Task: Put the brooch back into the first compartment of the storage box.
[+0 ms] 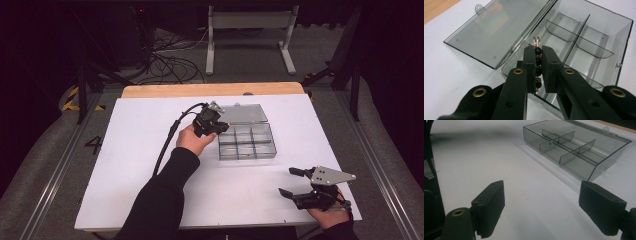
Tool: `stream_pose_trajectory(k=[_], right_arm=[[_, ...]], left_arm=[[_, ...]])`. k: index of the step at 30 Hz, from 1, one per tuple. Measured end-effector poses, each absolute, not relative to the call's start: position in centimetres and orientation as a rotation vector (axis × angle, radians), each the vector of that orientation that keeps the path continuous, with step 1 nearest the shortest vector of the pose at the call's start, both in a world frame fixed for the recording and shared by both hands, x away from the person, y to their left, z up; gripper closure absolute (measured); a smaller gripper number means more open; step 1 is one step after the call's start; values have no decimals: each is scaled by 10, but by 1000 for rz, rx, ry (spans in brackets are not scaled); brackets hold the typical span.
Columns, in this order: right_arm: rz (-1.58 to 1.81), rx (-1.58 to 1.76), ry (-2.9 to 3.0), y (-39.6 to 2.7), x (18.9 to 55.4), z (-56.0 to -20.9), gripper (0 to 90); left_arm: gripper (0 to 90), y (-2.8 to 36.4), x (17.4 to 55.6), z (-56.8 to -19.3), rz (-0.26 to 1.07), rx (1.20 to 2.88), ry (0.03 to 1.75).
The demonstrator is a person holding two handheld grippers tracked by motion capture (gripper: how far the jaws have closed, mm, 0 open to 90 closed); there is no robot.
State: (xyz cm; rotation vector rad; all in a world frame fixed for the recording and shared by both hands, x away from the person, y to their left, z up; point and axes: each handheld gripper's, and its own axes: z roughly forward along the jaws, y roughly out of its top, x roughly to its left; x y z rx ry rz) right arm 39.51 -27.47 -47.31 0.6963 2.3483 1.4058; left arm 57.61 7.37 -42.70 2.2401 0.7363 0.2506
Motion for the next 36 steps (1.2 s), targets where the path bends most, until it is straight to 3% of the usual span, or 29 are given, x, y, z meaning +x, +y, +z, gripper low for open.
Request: stream_pose_trajectory(k=[9, 13, 36], right_arm=[[1404, 694, 2350, -275, 395, -473, 213], [1405, 694, 2349, -275, 395, -473, 213], [1404, 670, 2367, -268, 403, -473, 213]], left_arm=[[822, 72, 577, -430, 257, 2242, 742], [712, 72, 576, -428, 251, 2232, 744], [578, 86, 543, -388, 248, 2181, 654]])
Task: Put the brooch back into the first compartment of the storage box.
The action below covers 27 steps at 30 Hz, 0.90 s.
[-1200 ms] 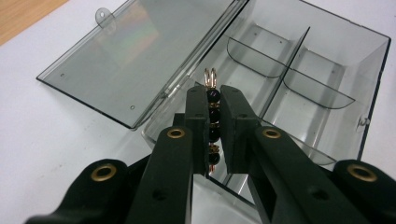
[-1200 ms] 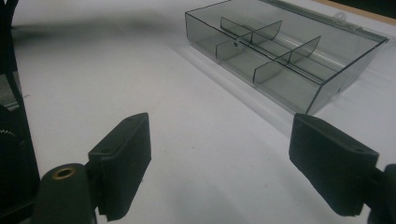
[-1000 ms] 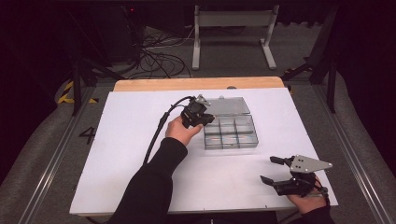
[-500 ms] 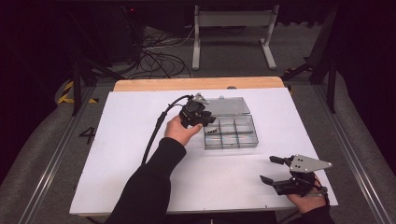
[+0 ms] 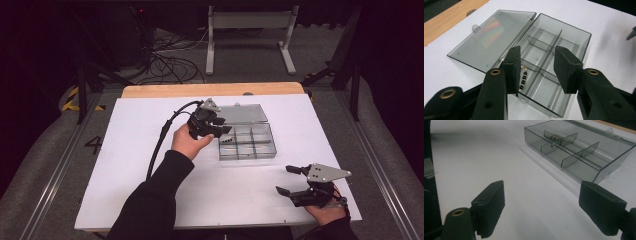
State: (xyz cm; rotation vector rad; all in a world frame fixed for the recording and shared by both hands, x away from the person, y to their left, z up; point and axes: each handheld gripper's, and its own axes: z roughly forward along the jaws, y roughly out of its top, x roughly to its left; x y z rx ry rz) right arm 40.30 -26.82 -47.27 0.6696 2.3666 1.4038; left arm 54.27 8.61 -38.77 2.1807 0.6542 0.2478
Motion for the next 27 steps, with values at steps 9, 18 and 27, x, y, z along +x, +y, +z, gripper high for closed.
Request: stream_pose_trajectory(k=[9, 18, 27], right_arm=[[1409, 668, 2366, -268, 404, -473, 213], [1404, 674, 2367, -267, 403, -473, 213], [1401, 674, 2369, -267, 403, -473, 213]], left_arm=[[576, 89, 527, -378, 266, 2182, 661], [571, 101, 510, -371, 292, 2169, 641], [564, 105, 500, -365, 309, 2172, 622]])
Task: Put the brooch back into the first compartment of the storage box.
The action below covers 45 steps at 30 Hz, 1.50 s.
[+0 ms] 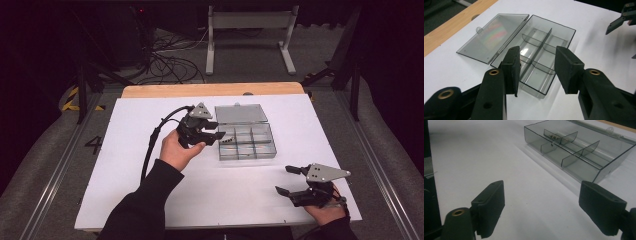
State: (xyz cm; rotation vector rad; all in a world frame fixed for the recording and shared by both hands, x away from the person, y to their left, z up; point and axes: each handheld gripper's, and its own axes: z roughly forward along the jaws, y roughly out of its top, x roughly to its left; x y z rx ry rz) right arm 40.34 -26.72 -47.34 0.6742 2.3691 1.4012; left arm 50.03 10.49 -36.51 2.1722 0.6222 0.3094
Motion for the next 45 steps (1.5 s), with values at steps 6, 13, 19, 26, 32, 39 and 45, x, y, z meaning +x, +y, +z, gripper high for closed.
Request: stream_pose_trajectory(k=[6, 13, 19, 26, 32, 39, 45], right_arm=[[1401, 673, 2369, -267, 403, -473, 212], [1400, 672, 2368, -267, 403, -473, 212], [1398, 670, 2370, -267, 403, -473, 212], [1399, 670, 2372, -266, 403, -473, 210], [1398, 665, 2380, -264, 403, -473, 210], [1407, 670, 2373, -265, 403, -473, 210], [1407, 670, 2373, -265, 403, -473, 210]], left_arm=[[507, 109, 491, -364, 323, 2138, 606], [452, 121, 473, -362, 333, 2078, 595], [415, 135, 457, -364, 349, 2046, 580], [371, 154, 442, -372, 361, 2008, 602], [359, 169, 430, -382, 384, 1980, 617], [353, 186, 414, -397, 411, 1927, 627], [353, 198, 402, -410, 426, 1910, 633]])
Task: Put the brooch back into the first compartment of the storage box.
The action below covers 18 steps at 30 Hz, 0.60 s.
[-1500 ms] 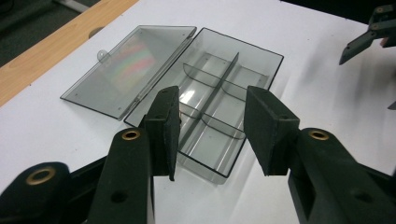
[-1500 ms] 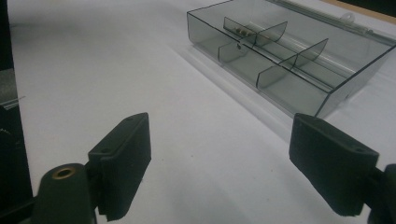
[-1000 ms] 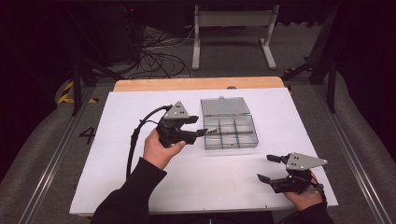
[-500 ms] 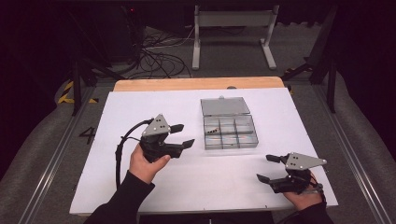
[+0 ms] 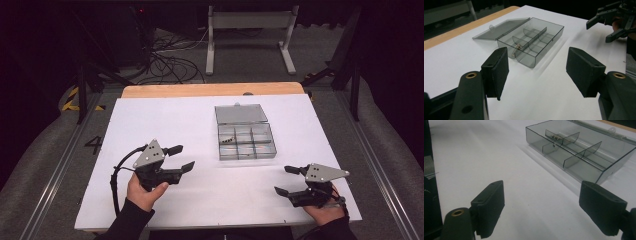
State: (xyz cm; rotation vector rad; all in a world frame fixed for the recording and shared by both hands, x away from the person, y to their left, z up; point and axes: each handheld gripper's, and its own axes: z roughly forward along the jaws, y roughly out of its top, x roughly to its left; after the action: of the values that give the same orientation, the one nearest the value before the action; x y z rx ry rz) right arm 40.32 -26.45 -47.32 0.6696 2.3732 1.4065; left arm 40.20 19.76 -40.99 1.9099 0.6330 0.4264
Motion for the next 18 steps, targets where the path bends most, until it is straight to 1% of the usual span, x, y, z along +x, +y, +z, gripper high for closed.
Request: stream_pose_trajectory(k=[18], right_arm=[[1413, 667, 2372, -265, 403, -473, 207]], left_arm=[[329, 223, 378, -446, 444, 1964, 677]])
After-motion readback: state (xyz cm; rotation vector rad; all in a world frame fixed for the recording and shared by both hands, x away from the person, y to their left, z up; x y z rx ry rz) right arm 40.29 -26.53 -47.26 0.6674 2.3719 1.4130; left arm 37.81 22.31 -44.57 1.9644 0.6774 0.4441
